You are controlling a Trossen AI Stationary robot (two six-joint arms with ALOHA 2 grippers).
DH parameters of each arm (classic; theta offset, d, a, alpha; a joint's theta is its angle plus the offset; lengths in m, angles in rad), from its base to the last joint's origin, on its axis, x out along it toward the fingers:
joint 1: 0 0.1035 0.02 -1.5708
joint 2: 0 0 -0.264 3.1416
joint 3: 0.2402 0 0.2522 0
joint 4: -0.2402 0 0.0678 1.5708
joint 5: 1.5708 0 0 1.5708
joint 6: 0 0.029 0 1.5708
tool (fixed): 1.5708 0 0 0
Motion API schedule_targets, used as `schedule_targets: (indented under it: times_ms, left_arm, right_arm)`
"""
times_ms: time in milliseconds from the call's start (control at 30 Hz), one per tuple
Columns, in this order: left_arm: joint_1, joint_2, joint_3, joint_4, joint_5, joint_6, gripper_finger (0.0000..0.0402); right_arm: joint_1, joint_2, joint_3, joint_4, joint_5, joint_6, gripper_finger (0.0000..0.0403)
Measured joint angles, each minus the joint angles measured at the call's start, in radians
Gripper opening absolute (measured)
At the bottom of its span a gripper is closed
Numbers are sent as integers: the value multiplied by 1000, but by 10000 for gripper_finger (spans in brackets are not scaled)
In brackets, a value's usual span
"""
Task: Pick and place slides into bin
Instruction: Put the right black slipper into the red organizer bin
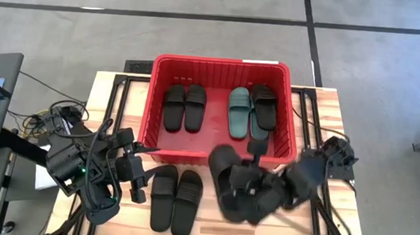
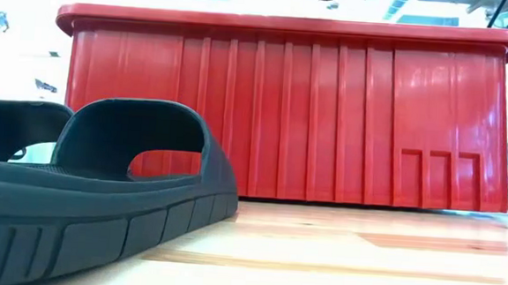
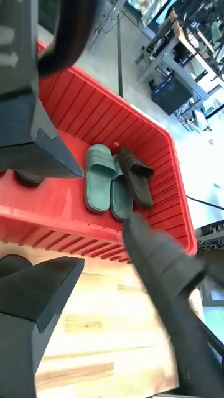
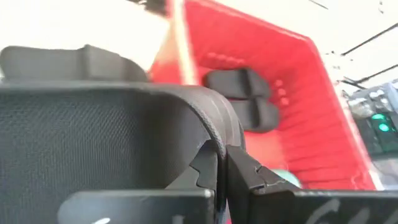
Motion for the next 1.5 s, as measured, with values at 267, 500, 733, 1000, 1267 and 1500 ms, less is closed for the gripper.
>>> schedule_targets:
  times_ms: [267,500,733,1000,1267,1500]
  left_arm:
    - [42,0,0,0,-5,16,206]
    - [100,0,0,0,-25,20,206]
    - [155,0,0,0,-28,23,206]
    - [193,0,0,0,-27,34,206]
    - [200,0,0,0,-21,32,206]
    - [200,0,0,0,-21,6,206]
  right_arm:
    - [-202,-53,0,6,4,-222,1]
    - [-432,-63,0,5,-40,-404,1]
    - [-653,-63,-44,49,-176,-543,1]
    - [-779,-62,-191,209,-335,-701,1]
    - [-836,-61,-348,324,-424,-774,1]
    - [-877,-122,-544,456,-509,-797,1]
